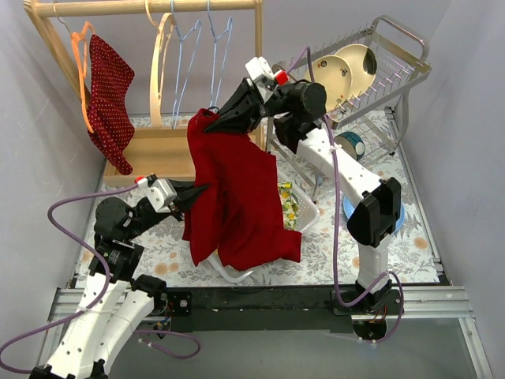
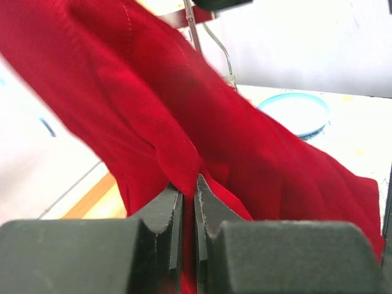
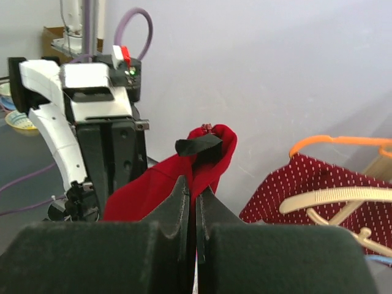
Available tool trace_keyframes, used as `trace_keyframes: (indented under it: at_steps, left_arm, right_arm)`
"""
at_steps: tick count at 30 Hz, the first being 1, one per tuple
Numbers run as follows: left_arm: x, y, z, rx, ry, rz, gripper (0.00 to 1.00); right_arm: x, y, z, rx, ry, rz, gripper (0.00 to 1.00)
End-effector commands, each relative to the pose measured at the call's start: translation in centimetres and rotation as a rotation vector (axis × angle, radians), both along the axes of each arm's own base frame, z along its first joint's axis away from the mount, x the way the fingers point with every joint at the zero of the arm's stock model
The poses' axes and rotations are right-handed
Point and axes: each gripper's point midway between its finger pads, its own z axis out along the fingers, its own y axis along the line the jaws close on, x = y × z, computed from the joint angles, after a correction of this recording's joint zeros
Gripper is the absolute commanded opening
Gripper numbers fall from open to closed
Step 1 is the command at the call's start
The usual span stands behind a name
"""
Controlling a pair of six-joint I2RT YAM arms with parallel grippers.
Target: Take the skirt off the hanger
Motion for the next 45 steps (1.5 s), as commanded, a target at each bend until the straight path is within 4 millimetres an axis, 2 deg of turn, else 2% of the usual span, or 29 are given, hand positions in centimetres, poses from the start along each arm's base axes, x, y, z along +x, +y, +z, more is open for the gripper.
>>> trace_keyframes:
  at_steps: [1, 2, 5, 9, 10, 11, 12, 13, 14, 15, 17, 21, 22, 23, 25, 27, 28, 29, 32, 34, 35, 36, 37, 38, 39, 41, 42, 43, 45]
  left_arm:
    - [0.1, -0.2, 0.2, -0.023, -0.008, -0.011, 0.0]
    - [0.1, -0.4, 0.0, -0.035, 0.008, -0.018, 0.0]
    - [0.2, -0.8, 0.0, -0.075, 0.018, -0.045, 0.0]
    - [0.6, -1.5, -0.4, -0.141, 0.086, -0.084, 0.0]
    - [0.5, -1.6, -0.1, -0.157, 0.078, -0.091, 0.0]
    - [0.8, -1.8, -0.6, -0.161, 0.095, -0.095, 0.0]
    - [1.1, -2.0, -1.1, -0.167, 0.121, -0.101, 0.0]
    - [1.0, -2.4, -1.0, -0.189, 0.141, -0.121, 0.0]
    - [1.2, -2.7, -1.3, -0.195, 0.158, -0.128, 0.0]
    - [1.3, -3.0, -2.0, -0.2, 0.182, -0.134, 0.0]
    - [1.7, -4.1, -2.8, -0.208, 0.214, -0.145, 0.0]
    - [3.1, -6.3, -5.3, -0.182, 0.305, -0.11, 0.0]
    - [2.9, -7.1, -5.8, -0.17, 0.325, -0.126, 0.0]
    - [3.3, -7.8, -7.2, -0.143, 0.354, -0.13, 0.0]
    - [3.1, -8.6, -8.5, -0.128, 0.385, -0.132, 0.0]
    - [3.9, -8.5, -9.4, -0.15, 0.416, -0.067, 0.01]
    - [3.9, -8.6, -10.1, -0.15, 0.438, -0.051, 0.07]
    - [4.1, -8.5, -11.5, -0.137, 0.472, -0.031, 0.22]
    - [4.7, -8.2, -14.0, -0.125, 0.52, 0.047, 0.31]
    - [4.8, -8.1, -13.7, -0.134, 0.51, 0.056, 0.51]
    - [5.1, -8.1, -12.2, -0.151, 0.488, 0.058, 0.6]
    - [5.2, -8.0, -11.6, -0.148, 0.477, 0.064, 0.72]
    - [5.3, -7.9, -10.5, -0.152, 0.453, 0.068, 0.78]
    - [5.6, -7.8, -8.4, -0.166, 0.411, 0.069, 0.82]
    - [5.6, -7.6, -7.7, -0.152, 0.398, 0.08, 0.91]
    - [6.4, -6.8, -6.0, -0.126, 0.335, 0.138, 0.98]
    - [6.6, -6.4, -4.3, -0.128, 0.308, 0.157, 0.98]
    - [7.1, -5.7, -3.5, -0.12, 0.271, 0.199, 0.98]
    - [7.5, -4.8, -2.4, -0.122, 0.246, 0.249, 0.98]
  right_arm:
    - [1.1, -0.6, 0.4, 0.124, -0.003, -0.104, 0.01]
    - [1.1, -0.8, 0.5, 0.127, 0.009, -0.117, 0.01]
    - [2.4, -1.2, -1.6, 0.082, 0.098, -0.197, 0.01]
    - [4.5, -2.9, -6.1, 0.025, 0.215, -0.432, 0.01]
    - [5.3, -3.4, -7.8, -0.007, 0.192, -0.515, 0.01]
    - [5.5, -4.9, -7.4, 0.013, 0.208, -0.618, 0.01]
    - [6.1, -5.6, -10.6, -0.041, 0.243, -0.692, 0.01]
    - [6.5, -6.5, -13.0, -0.103, 0.271, -0.767, 0.01]
    - [6.8, -8.3, -12.4, -0.082, 0.285, -0.871, 0.01]
    - [6.8, -9.3, -15.4, -0.143, 0.322, -0.923, 0.01]
    - [6.3, -11.3, -17.3, -0.202, 0.36, -1.007, 0.01]
    - [4.4, -13.1, -23.4, -0.407, 0.494, -1.047, 0.01]
    - [4.1, -13.6, -25.1, -0.455, 0.537, -1.064, 0.01]
    - [3.8, -14.4, -26.7, -0.509, 0.589, -1.097, 0.01]
    - [3.0, -14.6, -28.7, -0.567, 0.66, -1.092, 0.01]
    - [1.9, -15.1, -32.2, -0.68, 0.711, -1.102, 0.01]
    - [1.7, -15.4, -33.3, -0.716, 0.723, -1.121, 0.01]
    - [1.9, -16.1, -35.0, -0.762, 0.737, -1.171, 0.01]
    - [1.5, -16.7, -37.5, -0.821, 0.762, -1.201, 0.01]
    - [2.0, -16.9, -37.9, -0.828, 0.75, -1.229, 0.01]
    - [2.6, -17.4, -38.5, -0.843, 0.743, -1.272, 0.06]
    - [3.4, -17.3, -37.8, -0.829, 0.733, -1.296, 0.12]
    - [3.6, -17.9, -38.1, -0.865, 0.722, -1.327, 0.19]
    - [4.1, -18.2, -37.6, -0.865, 0.708, -1.364, 0.32]
    - [4.9, -17.8, -35.6, -0.833, 0.694, -1.371, 0.37]
    - [4.7, -18.1, -33.8, -0.845, 0.671, -1.372, 0.46]
    - [5.0, -17.9, -31.8, -0.81, 0.655, -1.369, 0.49]
    - [4.8, -18.1, -30.3, -0.782, 0.645, -1.365, 0.52]
    - [4.1, -18.7, -29.0, -0.775, 0.638, -1.368, 0.62]
